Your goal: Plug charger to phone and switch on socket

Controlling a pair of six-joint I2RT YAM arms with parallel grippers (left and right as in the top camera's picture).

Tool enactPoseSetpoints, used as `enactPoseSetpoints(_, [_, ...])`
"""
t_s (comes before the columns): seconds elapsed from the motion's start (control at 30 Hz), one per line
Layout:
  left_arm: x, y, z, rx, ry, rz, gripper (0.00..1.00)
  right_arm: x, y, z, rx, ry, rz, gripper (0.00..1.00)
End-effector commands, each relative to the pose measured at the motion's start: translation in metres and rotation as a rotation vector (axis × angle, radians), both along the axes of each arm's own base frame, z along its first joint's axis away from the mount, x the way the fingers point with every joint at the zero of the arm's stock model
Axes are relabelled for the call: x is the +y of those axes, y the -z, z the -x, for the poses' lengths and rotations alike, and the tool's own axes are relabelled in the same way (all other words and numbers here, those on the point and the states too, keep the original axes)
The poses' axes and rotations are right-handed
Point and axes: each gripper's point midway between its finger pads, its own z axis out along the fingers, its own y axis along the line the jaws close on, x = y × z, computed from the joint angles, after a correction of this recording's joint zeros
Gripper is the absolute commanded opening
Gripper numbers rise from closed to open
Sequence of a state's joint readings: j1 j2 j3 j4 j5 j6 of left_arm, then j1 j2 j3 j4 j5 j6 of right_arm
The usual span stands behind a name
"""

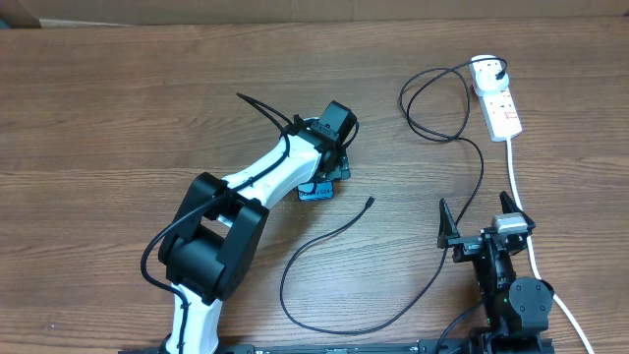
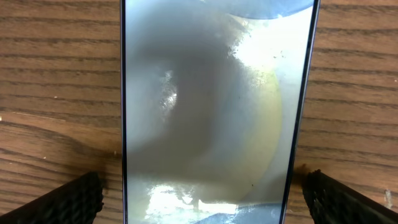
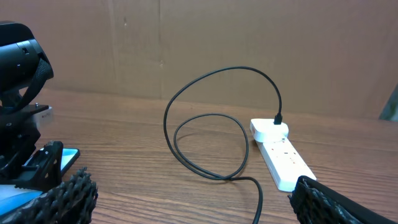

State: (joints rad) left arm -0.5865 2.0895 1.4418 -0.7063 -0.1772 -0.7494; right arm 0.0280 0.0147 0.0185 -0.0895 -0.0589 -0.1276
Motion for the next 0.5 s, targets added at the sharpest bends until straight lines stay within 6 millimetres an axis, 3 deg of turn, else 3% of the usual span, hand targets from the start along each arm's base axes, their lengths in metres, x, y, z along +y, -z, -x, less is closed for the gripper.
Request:
enactPoseSetpoints(0.0, [0.0068,0.0065,-0.002,-0.001,-0.001,-0.031,1.0,-0.001,0.0004,0.0,-0.009,0.008,0.001,1.0])
enactPoseSetpoints(0.47, [0.0039,0.0112,-0.0011,-0.004,0.002,-0.013,1.0,-0.001,0.0004,0.0,-0.009,0.008,0.001,1.0])
